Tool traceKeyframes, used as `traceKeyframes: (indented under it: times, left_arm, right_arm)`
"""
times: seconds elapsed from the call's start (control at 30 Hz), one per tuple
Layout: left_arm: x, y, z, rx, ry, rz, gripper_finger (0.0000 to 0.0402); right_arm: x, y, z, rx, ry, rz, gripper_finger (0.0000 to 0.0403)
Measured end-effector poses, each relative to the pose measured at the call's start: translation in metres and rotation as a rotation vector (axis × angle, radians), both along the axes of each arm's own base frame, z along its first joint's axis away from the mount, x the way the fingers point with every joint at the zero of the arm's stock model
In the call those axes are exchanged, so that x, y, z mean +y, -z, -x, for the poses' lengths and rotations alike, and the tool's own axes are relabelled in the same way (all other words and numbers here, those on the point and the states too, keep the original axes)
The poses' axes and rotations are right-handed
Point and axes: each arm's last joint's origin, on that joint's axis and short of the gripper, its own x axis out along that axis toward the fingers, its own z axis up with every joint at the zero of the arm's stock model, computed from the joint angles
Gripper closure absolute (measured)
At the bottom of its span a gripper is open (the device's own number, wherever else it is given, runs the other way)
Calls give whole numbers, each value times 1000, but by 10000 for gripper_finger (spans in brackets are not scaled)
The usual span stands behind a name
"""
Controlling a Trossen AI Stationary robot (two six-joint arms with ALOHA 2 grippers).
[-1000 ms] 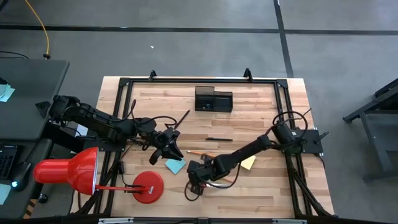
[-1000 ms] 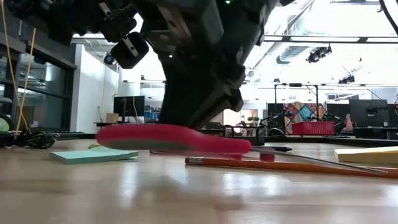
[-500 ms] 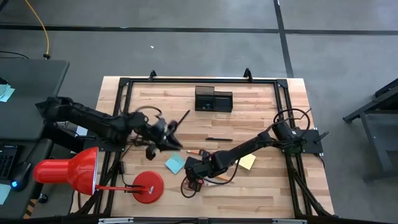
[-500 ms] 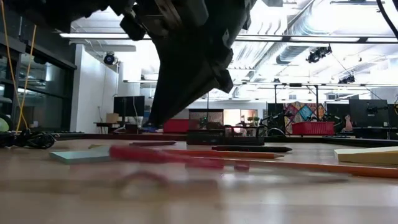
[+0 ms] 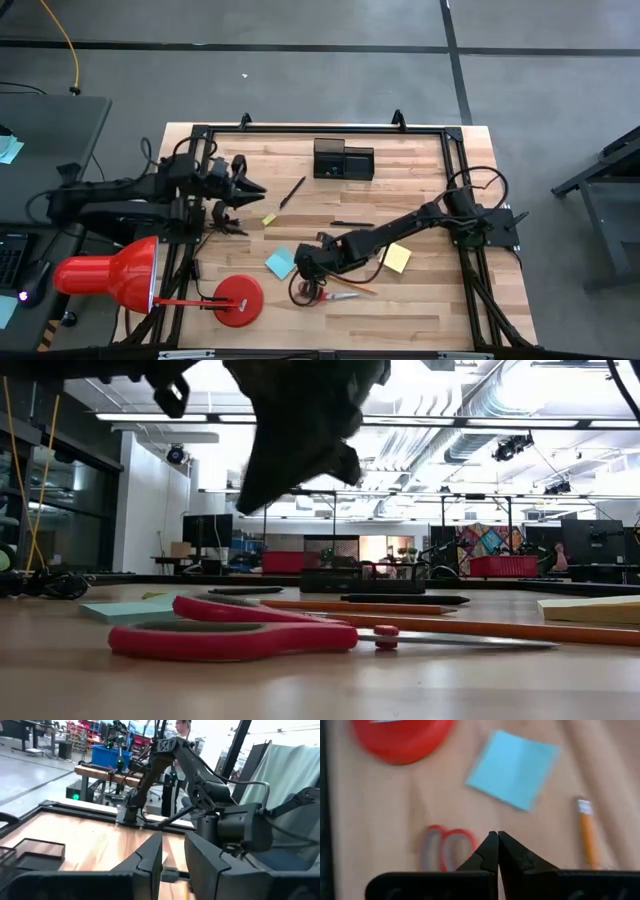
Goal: Pick and place office supplies into organizer
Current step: Put the orange scissors in the black desk organizer
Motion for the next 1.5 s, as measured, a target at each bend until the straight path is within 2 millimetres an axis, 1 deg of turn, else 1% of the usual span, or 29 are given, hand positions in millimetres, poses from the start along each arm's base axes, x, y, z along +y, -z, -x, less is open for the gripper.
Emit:
traceKeyframes:
  times: [0.07,0.13,0.37,0.43,0.5,0.6,0.8,0.93,1.03,1.17,1.27,1.5]
  left_arm:
    - [-1,-2,5,-7,-7,-13,328]
    - [-2,-2,8,-4,-17,-18,328]
    - [-2,2,8,29,-21,-12,328]
    - [-2,4,8,49,-24,-6,328]
    - [-2,5,8,63,-24,-3,328]
    - [-2,5,8,67,-24,-5,328]
    - [-2,6,8,69,-19,-15,328]
    - [-2,6,8,69,-19,-15,328]
    - [-2,6,8,73,-18,-20,328]
    - [-2,7,8,85,-15,-34,328]
    - [-2,8,8,93,-14,-34,328]
    - [-2,9,8,106,-14,-31,328]
  right_arm:
    - [3,2,0,5,-46,-25,389]
    - [4,4,0,15,-66,-32,365]
    - [3,12,-3,23,-47,-12,231]
    - [4,18,-5,28,-51,-19,204]
    - [6,26,-4,63,-42,-26,191]
    - [10,33,-3,87,-31,-30,192]
    - [7,33,-3,76,-10,13,224]
    - [6,35,-4,70,-7,41,232]
    - [6,37,-4,78,-16,33,229]
    - [10,41,-5,73,-27,24,216]
    - [13,39,-6,51,-32,22,210]
    - [14,43,-6,54,-34,20,210]
